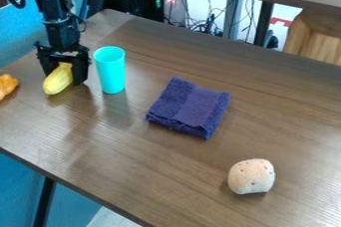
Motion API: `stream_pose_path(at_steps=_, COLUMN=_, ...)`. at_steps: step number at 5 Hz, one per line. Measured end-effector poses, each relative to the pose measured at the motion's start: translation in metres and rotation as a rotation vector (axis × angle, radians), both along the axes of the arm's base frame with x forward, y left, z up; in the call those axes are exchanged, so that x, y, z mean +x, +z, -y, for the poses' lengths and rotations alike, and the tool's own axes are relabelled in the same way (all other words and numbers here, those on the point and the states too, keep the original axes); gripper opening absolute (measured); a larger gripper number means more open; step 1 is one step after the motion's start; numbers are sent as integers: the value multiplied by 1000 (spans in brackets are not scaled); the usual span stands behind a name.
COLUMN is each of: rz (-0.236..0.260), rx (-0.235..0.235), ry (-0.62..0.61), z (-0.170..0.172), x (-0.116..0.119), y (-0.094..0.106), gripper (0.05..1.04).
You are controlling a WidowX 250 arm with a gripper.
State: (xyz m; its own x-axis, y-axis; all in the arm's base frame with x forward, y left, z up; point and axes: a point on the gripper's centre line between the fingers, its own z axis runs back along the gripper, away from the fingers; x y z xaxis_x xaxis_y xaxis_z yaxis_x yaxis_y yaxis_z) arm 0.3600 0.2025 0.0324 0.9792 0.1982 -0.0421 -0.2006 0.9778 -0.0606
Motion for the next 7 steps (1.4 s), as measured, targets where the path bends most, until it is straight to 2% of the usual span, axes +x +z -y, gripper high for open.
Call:
stream_pose_path(at_steps=1, rz=85, rx=-18, ry=-1, z=-5, x=0, y=31, gripper=1001)
stream_pose_path(at_steps=2, rz=86, rx=-7, ry=-53, z=-11, x=-21, y=49, gripper=1001)
stream_pose_path(at_steps=3, rz=15, rx=55, ry=-141, z=-9, x=-52, y=63, gripper=1001)
stream_pose_path(at_steps=4, rz=-46, rx=116, ry=-257, z=3, x=-96, y=64, gripper=1001)
stream_pose_path(at_steps=5, rz=-27, rx=134, ry=-283, z=-2, x=-119, y=65, gripper=1001)
stream_pose_path(at_steps=6, rz=-7, rx=160, ry=-248, z=-16, x=-118, y=75, gripper=1001)
stream_pose_path(at_steps=7, rz=-9, rx=143, ry=-151, z=-43, x=-114, y=78, gripper=1001)
